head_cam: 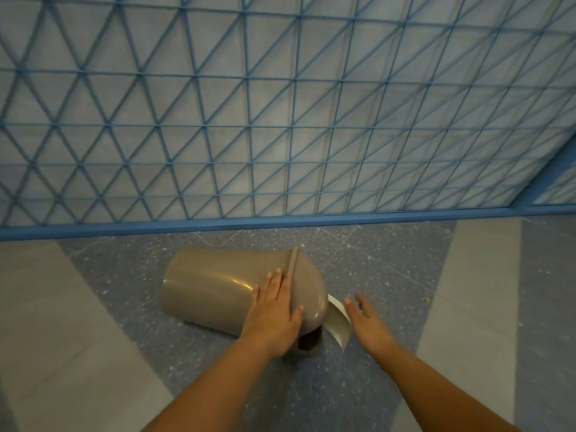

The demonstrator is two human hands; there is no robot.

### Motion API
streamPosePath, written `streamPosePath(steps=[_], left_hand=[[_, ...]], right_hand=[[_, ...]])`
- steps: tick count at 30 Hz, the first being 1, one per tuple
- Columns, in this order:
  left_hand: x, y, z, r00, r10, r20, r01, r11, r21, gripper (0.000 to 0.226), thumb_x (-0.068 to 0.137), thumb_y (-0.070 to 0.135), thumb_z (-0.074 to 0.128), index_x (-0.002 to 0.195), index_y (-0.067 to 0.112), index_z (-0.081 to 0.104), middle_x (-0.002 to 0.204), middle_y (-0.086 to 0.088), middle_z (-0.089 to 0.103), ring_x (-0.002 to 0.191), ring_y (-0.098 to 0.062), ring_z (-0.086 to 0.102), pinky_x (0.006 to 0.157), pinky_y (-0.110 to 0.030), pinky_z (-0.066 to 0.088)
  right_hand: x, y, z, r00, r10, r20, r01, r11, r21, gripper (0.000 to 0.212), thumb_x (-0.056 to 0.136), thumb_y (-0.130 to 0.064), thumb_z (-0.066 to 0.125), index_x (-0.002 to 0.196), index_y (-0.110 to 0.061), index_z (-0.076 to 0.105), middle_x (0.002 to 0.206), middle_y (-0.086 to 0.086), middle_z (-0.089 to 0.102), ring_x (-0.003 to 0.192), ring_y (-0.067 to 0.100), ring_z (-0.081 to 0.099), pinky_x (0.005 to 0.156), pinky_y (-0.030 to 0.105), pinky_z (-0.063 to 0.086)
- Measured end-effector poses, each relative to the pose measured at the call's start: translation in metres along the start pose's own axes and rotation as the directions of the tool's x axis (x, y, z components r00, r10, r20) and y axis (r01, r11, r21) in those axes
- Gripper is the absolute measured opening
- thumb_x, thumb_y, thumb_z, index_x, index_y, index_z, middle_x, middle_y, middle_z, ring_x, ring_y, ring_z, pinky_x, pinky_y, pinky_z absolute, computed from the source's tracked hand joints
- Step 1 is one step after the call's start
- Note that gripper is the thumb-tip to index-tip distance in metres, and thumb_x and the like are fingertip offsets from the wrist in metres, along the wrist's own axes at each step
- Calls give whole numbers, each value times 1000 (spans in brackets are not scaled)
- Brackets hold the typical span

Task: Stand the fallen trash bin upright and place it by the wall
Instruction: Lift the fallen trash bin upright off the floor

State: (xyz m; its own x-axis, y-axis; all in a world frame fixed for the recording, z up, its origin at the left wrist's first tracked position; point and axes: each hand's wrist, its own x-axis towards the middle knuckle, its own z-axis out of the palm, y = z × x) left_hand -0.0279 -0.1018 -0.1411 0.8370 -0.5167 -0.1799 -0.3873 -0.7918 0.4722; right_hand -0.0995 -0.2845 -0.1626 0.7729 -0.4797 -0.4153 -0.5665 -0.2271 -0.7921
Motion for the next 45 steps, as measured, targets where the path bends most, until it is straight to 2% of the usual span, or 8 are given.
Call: streamPosePath(steps=[9, 16, 23, 27, 32, 36, 42, 45], left_hand=[[1, 7, 6, 989, -100, -113, 77, 979, -188, 59, 96, 13, 32, 151, 26, 15, 160, 0, 18, 147, -18, 14, 118, -35, 19], [2, 19, -1, 907, -291, -304, 214, 941, -262, 42, 87, 10, 46, 126, 25, 52, 123, -1, 58, 111, -22, 55, 91, -40, 49], [13, 13, -18, 851, -523, -44, 407, 711, -574, 23, 75, 8, 64, 97, 16, 65, 104, -10, 71, 95, -28, 65, 83, -31, 51], [11, 5, -47, 850, -525, -37, 299, 541, -786, 13, 73, 5, 68, 82, 13, 64, 90, -14, 70, 80, -27, 65, 78, -34, 53], [-5, -14, -90, 863, -497, -88, 96, 333, -938, 16, 78, 2, 64, 91, 9, 70, 68, -4, 67, 49, -10, 58, 42, -16, 46], [-17, -39, -103, 874, -486, -26, 55, 152, -987, 17, 78, 4, 63, 86, 14, 73, 54, 1, 69, 42, -7, 58, 50, -22, 50], [-33, -75, -116, 882, -470, 43, 63, 27, -998, 8, 80, 19, 65, 79, 18, 74, 61, 4, 72, 55, -9, 66, 56, -27, 51], [-38, -95, -124, 852, -522, 49, 31, -44, -999, 21, 87, 15, 58, 103, 17, 71, 77, 2, 74, 68, -11, 68, 62, -28, 51]], right_hand=[[4, -5, 8, 987, 76, 143, -68, 996, -57, 47, 99, -39, 31, 138, -16, 44, 144, 9, 45, 128, 25, 45, 108, 39, 32], [-6, -18, 12, 972, 111, 207, -119, 993, 24, 24, 98, -35, 35, 94, -26, 58, 111, 6, 60, 88, 15, 57, 69, 26, 47], [-14, -28, 12, 971, 5, 238, -17, 999, 47, 29, 98, -29, 38, 105, -21, 65, 109, 3, 64, 84, 5, 55, 67, 17, 41], [-16, -39, 7, 983, -139, 124, 110, 970, 216, 29, 95, -33, 47, 113, -26, 68, 117, -5, 67, 101, 6, 60, 81, 21, 45], [-18, -67, 4, 962, -264, -62, 266, 876, 403, 27, 88, -37, 58, 112, -32, 69, 116, -9, 68, 100, 0, 62, 75, 19, 53], [-19, -90, 8, 929, -365, -67, 361, 846, 394, 33, 85, -35, 63, 118, -38, 62, 139, -1, 53, 124, 19, 51, 103, 45, 45], [-28, -118, 24, 890, -456, 0, 431, 841, 328, 43, 81, -35, 67, 119, -49, 53, 138, 0, 49, 116, 20, 51, 78, 25, 53], [-35, -131, 43, 851, -525, -1, 505, 818, 277, 52, 80, -31, 70, 128, -40, 51, 143, 0, 46, 124, 21, 47, 97, 38, 49]])
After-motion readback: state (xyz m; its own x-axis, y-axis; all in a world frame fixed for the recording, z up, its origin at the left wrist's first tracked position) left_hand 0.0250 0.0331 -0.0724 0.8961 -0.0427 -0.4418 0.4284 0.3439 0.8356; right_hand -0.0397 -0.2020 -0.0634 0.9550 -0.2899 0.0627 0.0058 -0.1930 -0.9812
